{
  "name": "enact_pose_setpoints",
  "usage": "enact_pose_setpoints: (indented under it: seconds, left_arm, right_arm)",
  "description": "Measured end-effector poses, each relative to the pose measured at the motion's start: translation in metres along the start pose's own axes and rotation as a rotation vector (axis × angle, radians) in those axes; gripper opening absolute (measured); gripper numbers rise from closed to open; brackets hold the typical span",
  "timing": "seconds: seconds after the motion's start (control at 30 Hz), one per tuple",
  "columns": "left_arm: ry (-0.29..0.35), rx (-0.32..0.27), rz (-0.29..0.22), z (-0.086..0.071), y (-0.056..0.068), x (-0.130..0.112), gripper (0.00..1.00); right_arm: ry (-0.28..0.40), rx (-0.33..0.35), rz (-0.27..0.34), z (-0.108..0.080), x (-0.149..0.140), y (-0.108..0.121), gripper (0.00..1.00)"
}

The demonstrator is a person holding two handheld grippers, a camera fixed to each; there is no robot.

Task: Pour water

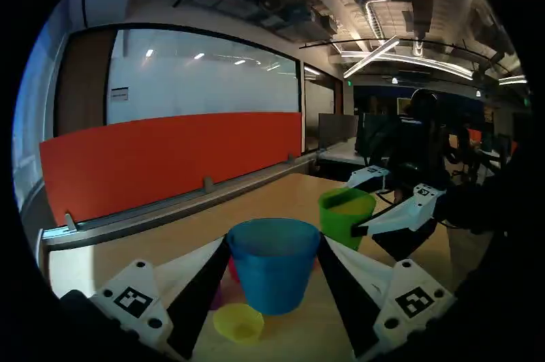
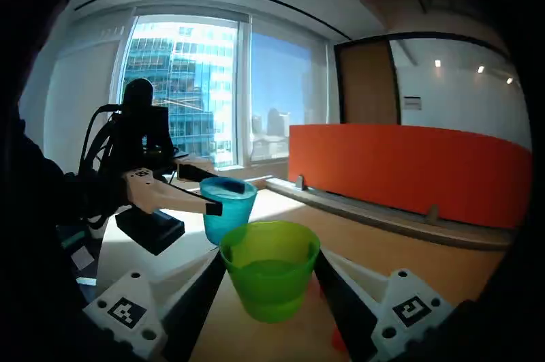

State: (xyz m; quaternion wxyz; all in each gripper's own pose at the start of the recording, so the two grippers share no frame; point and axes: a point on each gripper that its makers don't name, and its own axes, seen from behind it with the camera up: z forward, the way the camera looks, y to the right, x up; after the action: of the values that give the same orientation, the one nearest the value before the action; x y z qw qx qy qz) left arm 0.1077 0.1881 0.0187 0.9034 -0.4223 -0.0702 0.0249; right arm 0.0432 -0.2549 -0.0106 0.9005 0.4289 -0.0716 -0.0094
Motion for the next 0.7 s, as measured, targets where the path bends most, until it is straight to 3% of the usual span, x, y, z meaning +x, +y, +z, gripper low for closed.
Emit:
enact_pose_setpoints:
  seconds: [0.4,0.7]
  left_arm:
    - [-0.104,-0.047,0.039,0.008,0.020,-0.037,0.89]
    - [-0.179,-0.079,0.063,0.016,0.033,-0.060,0.89]
  right_arm:
    - [-0.065,-0.026,0.008,-0.017,-0.025,0.017,0.90]
    - [-0.124,-0.010,0.004,-0.025,-0.044,0.018,0.91]
